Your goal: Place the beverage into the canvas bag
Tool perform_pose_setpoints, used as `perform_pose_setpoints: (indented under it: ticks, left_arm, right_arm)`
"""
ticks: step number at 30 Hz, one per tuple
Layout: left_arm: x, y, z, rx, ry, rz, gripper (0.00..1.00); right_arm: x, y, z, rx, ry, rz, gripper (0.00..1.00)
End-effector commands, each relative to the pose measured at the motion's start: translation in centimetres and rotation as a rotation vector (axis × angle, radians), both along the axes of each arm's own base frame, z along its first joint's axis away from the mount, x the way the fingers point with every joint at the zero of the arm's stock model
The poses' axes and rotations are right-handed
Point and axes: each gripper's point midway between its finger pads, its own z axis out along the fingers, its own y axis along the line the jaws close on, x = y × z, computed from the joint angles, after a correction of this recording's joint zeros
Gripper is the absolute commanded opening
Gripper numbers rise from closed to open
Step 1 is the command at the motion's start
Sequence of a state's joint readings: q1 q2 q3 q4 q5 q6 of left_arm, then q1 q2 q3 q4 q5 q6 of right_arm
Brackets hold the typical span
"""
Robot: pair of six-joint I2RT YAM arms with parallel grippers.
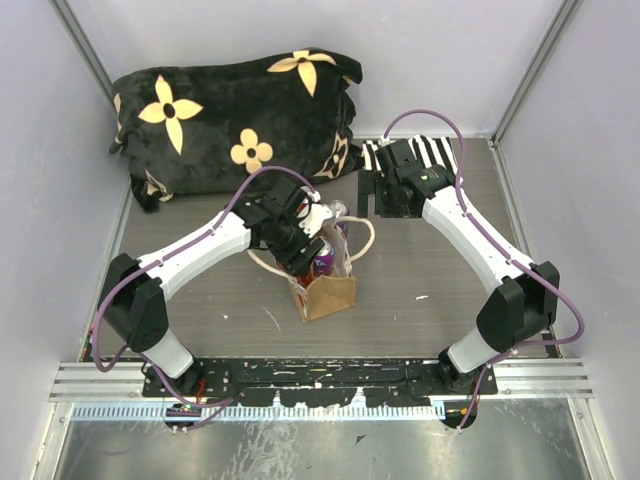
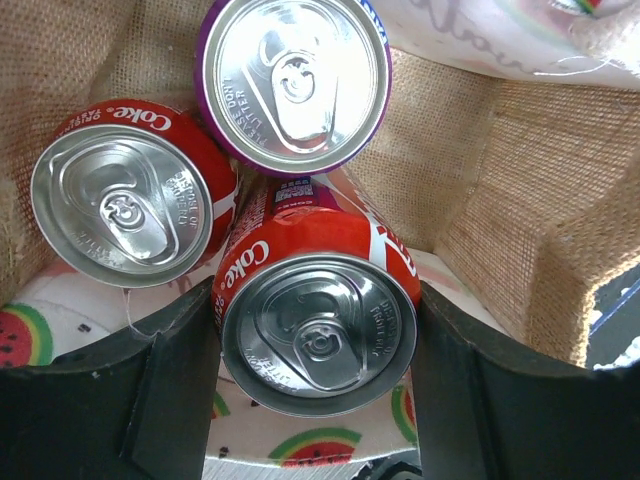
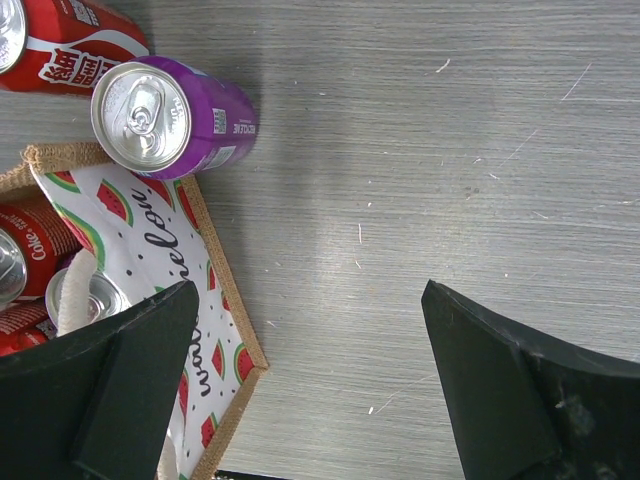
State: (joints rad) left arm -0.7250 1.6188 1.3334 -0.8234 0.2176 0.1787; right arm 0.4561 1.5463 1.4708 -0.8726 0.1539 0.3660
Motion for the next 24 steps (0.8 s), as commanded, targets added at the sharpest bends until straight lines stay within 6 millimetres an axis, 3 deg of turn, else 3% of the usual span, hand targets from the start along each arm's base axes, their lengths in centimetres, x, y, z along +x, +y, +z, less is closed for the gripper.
perform_pose_setpoints:
  ticks: [1, 14, 16, 20, 24]
  left_arm:
    - [1.3, -0.7, 0.4, -0.035, -0.071, 0.015, 0.00]
    - [1.2, 0.0, -2.5, 0.016, -0.047, 0.035, 0.01]
    - [1.2, 0.1, -2.6, 0.027, -0.046, 0.035, 0.09]
    - [1.0, 0.4, -2.6, 0.039, -0.039, 0.036, 0.49]
    - [0.7, 0.6, -2.3, 0.041, -0.033, 0.033, 0.71]
  right_arm:
    - [0.3, 0.0, 1.8, 0.030, -0.054, -0.004, 1.00]
    - [0.3, 0.0, 1.8, 0.031, -0.055, -0.006, 1.00]
    - [0.3, 0.0, 1.8, 0.031, -0.054, -0.004, 1.00]
    - [0.4, 0.1, 1.7, 0.032, -0.051, -0.001, 1.00]
    - [0.6, 0.2, 1.8, 0.034, -0.052, 0.005, 1.00]
